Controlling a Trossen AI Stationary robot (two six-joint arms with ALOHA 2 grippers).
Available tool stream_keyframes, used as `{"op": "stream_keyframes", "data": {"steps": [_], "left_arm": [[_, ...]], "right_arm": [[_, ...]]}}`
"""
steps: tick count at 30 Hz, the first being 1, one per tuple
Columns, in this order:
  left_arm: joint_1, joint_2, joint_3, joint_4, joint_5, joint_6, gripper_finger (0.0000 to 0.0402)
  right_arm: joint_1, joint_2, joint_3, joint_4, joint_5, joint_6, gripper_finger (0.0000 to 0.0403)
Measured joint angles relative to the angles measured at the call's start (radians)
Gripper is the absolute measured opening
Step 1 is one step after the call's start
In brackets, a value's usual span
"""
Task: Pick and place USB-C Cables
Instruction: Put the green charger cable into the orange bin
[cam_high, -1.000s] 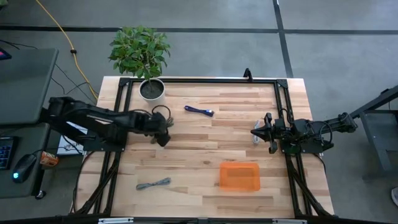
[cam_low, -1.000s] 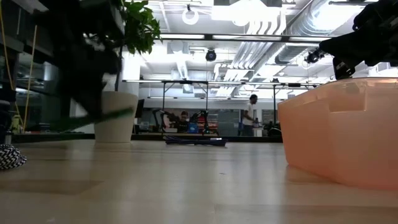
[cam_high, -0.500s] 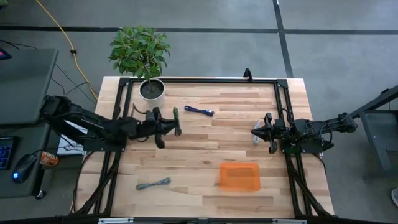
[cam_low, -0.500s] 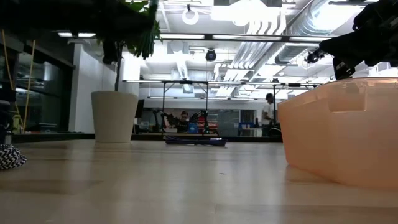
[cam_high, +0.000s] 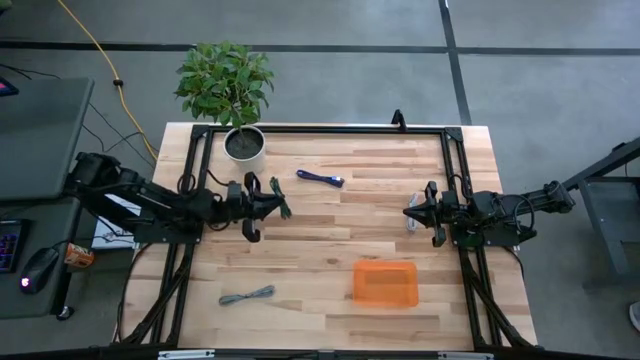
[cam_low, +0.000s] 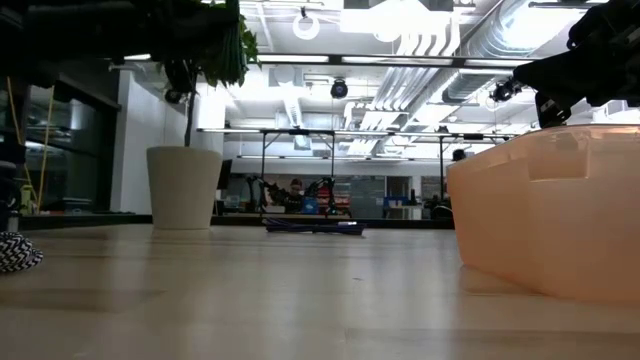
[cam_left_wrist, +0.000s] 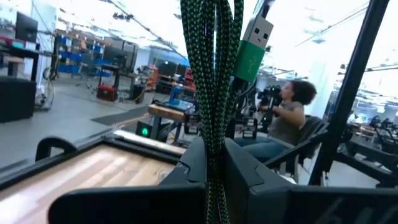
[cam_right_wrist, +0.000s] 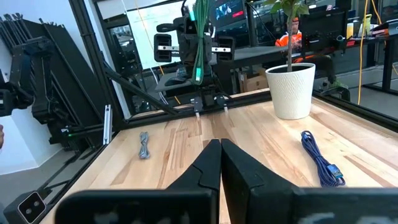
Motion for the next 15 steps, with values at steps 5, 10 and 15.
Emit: {"op": "stream_keyframes", "data": {"steps": [5,10,15], "left_arm": [[0.001,0.0,0.006,-0.008,0.011,0.014,0.0],[0.001,0.0,0.007,-0.036,0.009,0.02,0.0],[0.017,0.0,0.007,-0.053,0.003,0.02,0.0]], "right_arm": [[0.0,0.0,0.0,0.0,0.0,0.0,0.0],[0.0,0.0,0.0,0.0,0.0,0.0,0.0],[0.0,0.0,0.0,0.0,0.0,0.0,0.0]]}}
